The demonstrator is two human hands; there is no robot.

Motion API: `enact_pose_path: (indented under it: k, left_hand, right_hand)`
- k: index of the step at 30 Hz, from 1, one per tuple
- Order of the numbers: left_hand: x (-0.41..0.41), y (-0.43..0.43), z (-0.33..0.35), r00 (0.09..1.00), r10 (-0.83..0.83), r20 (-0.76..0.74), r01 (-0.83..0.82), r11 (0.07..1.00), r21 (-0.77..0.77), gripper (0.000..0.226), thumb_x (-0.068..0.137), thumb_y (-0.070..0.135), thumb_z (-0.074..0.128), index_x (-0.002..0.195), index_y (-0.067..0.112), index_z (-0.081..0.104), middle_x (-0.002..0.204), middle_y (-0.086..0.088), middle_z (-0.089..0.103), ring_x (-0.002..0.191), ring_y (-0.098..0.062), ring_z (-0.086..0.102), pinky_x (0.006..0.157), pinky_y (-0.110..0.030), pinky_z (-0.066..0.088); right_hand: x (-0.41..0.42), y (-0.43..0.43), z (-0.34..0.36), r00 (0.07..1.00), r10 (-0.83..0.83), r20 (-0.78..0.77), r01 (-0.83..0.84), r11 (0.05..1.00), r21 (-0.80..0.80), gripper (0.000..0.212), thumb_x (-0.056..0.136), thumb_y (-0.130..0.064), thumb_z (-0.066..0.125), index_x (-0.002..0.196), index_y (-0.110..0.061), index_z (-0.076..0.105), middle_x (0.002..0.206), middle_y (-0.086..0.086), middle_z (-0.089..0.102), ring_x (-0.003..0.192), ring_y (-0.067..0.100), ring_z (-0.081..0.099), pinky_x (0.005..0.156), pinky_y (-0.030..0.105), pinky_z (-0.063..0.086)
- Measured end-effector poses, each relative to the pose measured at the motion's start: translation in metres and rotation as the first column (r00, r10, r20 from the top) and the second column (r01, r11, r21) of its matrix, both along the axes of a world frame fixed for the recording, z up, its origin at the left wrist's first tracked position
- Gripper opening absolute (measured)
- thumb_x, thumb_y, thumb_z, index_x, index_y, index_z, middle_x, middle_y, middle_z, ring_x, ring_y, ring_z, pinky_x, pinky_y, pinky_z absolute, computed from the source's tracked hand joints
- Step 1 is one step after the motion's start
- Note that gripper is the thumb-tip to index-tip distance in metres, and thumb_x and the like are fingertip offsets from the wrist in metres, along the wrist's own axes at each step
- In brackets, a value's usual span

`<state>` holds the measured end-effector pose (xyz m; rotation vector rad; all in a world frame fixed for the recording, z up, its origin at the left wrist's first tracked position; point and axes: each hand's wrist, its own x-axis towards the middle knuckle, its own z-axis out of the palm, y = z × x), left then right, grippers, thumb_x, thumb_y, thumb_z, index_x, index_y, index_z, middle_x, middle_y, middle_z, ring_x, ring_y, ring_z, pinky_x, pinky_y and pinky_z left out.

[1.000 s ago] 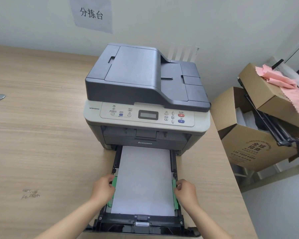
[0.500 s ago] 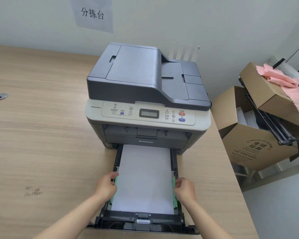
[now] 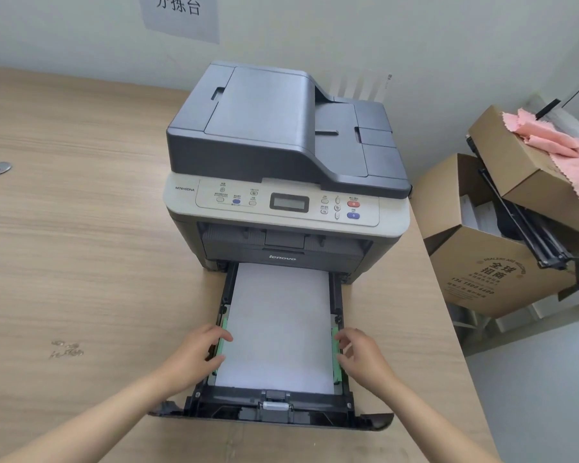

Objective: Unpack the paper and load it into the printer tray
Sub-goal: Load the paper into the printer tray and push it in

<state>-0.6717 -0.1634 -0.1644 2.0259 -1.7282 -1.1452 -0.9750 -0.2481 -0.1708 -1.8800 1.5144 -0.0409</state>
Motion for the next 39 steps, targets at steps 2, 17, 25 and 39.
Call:
enact_pose_path:
  k: [2, 17, 25, 39]
  left_hand:
    - [0.006, 0.008, 0.005, 0.995, -0.103, 0.011, 0.103, 0.995, -0.010, 0.028, 0.088, 0.018, 0.059, 0.116, 0.021, 0.056, 0.119, 0.008, 0.051, 0.115, -0.008, 0.048, 0.095, -0.008, 0.037]
    - [0.035, 0.038, 0.014, 0.877, -0.481, 0.028, 0.463, 0.858, 0.224, 0.048, 0.079, 0.032, 0.068, 0.123, 0.036, 0.049, 0.128, 0.022, 0.046, 0.117, 0.006, 0.041, 0.103, -0.017, 0.041]
    - [0.043, 0.024, 0.009, 0.831, -0.554, 0.054, 0.536, 0.822, 0.192, 0.046, 0.079, 0.020, 0.063, 0.121, 0.035, 0.052, 0.126, 0.016, 0.051, 0.114, 0.001, 0.046, 0.097, -0.023, 0.048]
    - [0.055, -0.043, -0.004, 0.963, 0.025, 0.267, 0.054, 0.958, -0.283, 0.028, 0.074, 0.028, 0.075, 0.098, 0.016, 0.070, 0.105, 0.002, 0.070, 0.102, -0.022, 0.059, 0.088, -0.036, 0.047]
  right_hand:
    - [-0.006, 0.005, 0.003, 0.990, 0.140, 0.016, -0.140, 0.989, 0.054, 0.023, 0.086, -0.014, 0.061, 0.109, -0.014, 0.061, 0.085, -0.010, 0.053, 0.080, 0.012, 0.054, 0.061, 0.004, 0.039]
    - [-0.035, 0.030, 0.015, 0.867, 0.496, 0.043, -0.486, 0.827, 0.283, 0.053, 0.074, -0.027, 0.076, 0.123, -0.024, 0.056, 0.115, -0.007, 0.049, 0.103, 0.004, 0.044, 0.068, -0.007, 0.029]
    - [-0.034, 0.020, 0.020, 0.848, 0.528, 0.040, -0.523, 0.824, 0.219, 0.048, 0.075, -0.026, 0.072, 0.122, -0.027, 0.060, 0.124, -0.006, 0.056, 0.110, 0.006, 0.051, 0.084, -0.005, 0.032]
    - [-0.013, -0.029, 0.003, 0.996, -0.089, 0.021, 0.091, 0.922, -0.376, 0.091, 0.060, -0.034, 0.086, 0.137, -0.012, 0.043, 0.134, 0.009, 0.050, 0.126, 0.026, 0.045, 0.105, 0.041, 0.038]
